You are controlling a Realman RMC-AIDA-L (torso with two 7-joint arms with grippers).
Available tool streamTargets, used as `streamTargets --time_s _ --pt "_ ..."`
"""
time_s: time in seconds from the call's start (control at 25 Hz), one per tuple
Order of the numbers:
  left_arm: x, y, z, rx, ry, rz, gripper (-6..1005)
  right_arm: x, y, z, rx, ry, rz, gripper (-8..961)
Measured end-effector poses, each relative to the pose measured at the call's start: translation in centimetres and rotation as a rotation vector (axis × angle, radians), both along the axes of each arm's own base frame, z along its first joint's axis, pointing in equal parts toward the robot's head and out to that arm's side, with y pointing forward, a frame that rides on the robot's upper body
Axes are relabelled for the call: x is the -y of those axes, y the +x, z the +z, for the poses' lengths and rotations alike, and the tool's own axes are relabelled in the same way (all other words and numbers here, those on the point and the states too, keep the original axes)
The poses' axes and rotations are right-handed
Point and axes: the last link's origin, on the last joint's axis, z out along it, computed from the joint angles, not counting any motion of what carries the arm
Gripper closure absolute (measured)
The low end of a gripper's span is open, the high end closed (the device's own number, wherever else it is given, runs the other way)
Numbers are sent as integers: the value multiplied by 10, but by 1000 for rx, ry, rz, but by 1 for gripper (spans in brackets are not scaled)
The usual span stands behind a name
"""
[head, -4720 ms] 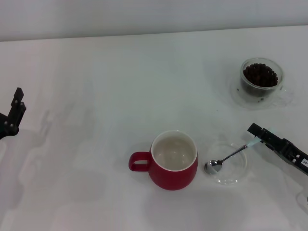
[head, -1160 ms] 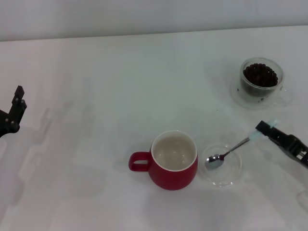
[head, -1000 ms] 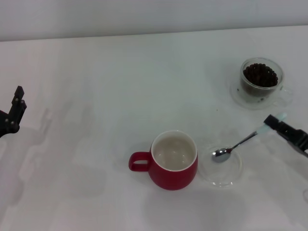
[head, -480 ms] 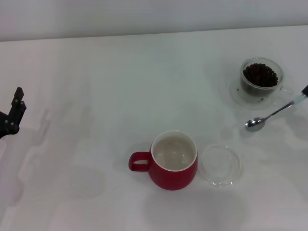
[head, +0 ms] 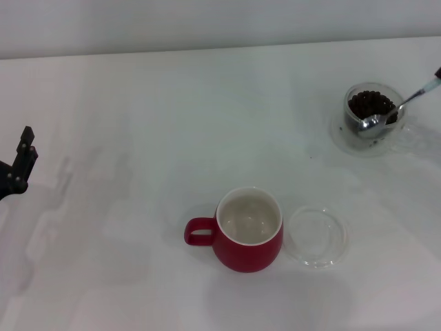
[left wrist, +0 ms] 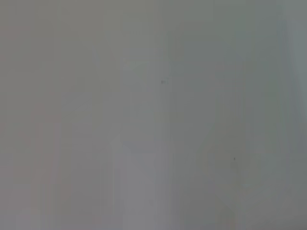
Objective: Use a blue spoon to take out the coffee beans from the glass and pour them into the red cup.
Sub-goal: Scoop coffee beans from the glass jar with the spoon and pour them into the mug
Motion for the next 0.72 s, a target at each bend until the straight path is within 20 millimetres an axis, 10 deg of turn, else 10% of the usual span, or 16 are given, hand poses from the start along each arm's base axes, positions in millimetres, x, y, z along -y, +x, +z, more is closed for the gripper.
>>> streamTargets --time_s 0.72 --pt "0 -3 -2 -5 -14 19 392 -31 -4 23 221 99 34 809"
